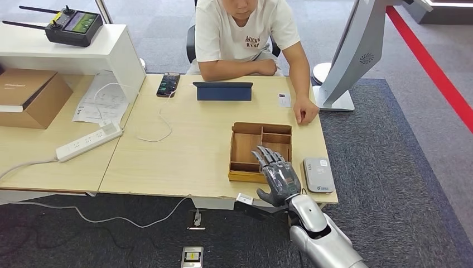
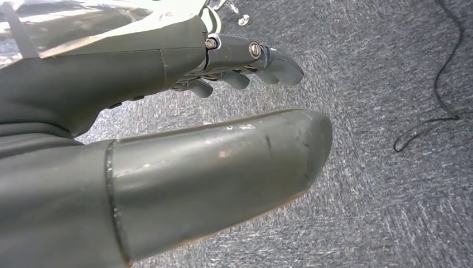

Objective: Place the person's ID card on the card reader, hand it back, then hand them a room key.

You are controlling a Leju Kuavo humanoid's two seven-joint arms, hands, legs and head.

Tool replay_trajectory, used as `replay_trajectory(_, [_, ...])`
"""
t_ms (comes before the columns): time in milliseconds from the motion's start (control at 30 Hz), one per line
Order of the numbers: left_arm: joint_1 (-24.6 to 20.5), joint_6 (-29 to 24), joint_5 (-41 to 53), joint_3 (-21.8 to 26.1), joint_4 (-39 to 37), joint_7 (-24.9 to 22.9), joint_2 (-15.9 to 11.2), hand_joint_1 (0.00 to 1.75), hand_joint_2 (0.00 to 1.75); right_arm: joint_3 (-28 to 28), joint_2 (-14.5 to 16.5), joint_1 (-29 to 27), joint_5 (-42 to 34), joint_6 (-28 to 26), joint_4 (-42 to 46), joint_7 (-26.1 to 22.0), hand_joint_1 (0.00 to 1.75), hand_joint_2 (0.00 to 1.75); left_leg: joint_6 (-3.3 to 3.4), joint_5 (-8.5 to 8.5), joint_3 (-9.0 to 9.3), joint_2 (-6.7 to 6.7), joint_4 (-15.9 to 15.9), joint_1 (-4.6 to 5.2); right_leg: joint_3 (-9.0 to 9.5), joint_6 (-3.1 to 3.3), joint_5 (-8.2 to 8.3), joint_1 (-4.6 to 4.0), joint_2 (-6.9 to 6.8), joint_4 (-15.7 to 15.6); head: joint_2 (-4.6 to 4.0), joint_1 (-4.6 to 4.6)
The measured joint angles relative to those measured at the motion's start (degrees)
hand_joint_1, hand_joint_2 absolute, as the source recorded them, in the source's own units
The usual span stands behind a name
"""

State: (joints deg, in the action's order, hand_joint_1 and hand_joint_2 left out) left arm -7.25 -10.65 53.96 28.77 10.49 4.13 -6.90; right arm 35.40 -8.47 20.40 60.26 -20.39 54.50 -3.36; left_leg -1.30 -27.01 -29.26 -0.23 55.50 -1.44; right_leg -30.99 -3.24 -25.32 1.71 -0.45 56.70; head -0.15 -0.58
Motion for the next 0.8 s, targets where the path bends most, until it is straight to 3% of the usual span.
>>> replay_trajectory(267, [0.05,-0.67,-0.04,0.06,0.00,0.00,0.14,0.00,0.00,0.01,0.14,1.55,-1.07,-1.63,-4.50,-0.56,0.00,1.75,0.00,0.00,0.01,0.00,0.01,0.00,0.00,0.00,0.00,0.00,0.00,0.00,0.00,-0.01])
replay_trajectory(800, [0.06,-1.10,0.01,0.11,0.00,0.02,0.30,0.00,0.00,-1.30,-2.50,2.36,-3.83,-3.30,-8.34,-1.43,0.00,1.75,0.00,0.00,0.01,0.00,0.01,0.00,0.00,0.00,0.01,0.00,0.00,0.00,0.00,0.00])
